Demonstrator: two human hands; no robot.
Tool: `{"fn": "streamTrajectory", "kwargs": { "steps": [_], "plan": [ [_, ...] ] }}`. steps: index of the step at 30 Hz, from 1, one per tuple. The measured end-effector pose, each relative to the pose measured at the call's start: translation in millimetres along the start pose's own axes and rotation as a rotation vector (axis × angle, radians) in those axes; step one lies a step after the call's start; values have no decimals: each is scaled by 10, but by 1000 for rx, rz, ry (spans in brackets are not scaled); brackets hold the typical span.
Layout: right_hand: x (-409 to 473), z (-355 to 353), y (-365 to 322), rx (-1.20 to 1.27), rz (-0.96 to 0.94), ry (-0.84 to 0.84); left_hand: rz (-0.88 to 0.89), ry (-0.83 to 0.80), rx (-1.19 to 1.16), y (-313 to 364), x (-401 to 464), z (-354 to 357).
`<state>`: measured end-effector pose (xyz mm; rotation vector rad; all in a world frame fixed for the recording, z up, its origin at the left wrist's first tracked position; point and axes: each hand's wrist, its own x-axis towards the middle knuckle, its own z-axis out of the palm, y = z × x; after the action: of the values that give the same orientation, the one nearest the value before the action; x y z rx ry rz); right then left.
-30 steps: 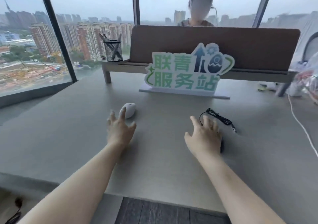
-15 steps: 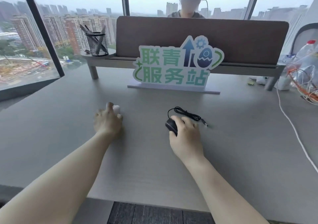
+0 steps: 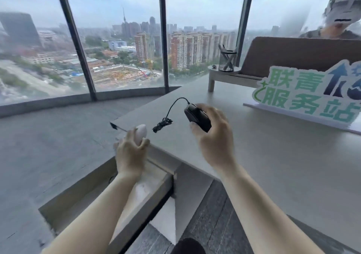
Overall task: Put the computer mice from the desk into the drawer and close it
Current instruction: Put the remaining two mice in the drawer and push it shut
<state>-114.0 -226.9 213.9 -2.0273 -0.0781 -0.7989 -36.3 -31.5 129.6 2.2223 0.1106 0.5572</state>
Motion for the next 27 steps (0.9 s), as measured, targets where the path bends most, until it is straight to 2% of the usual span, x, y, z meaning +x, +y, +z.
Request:
{"fn": "streamTrajectory", "kwargs": {
  "steps": [3, 7, 14, 20, 27],
  "plan": [
    [-203, 539, -193, 86, 18, -115, -137, 25, 146, -589, -57, -428],
    [-596, 1274, -189, 119, 77, -306, -411, -86, 299, -1255, -184, -709],
    [-1257, 2351, 153, -128, 277, -731, -670, -253, 449, -1910, -327, -661],
    [-1457, 2869, 327, -324, 309, -963, -755, -411, 535, -2122, -326, -486],
    [-1579, 3064, 520, -582, 359, -1160, -776, -601, 605, -2311, -280, -415]
  ]
}}
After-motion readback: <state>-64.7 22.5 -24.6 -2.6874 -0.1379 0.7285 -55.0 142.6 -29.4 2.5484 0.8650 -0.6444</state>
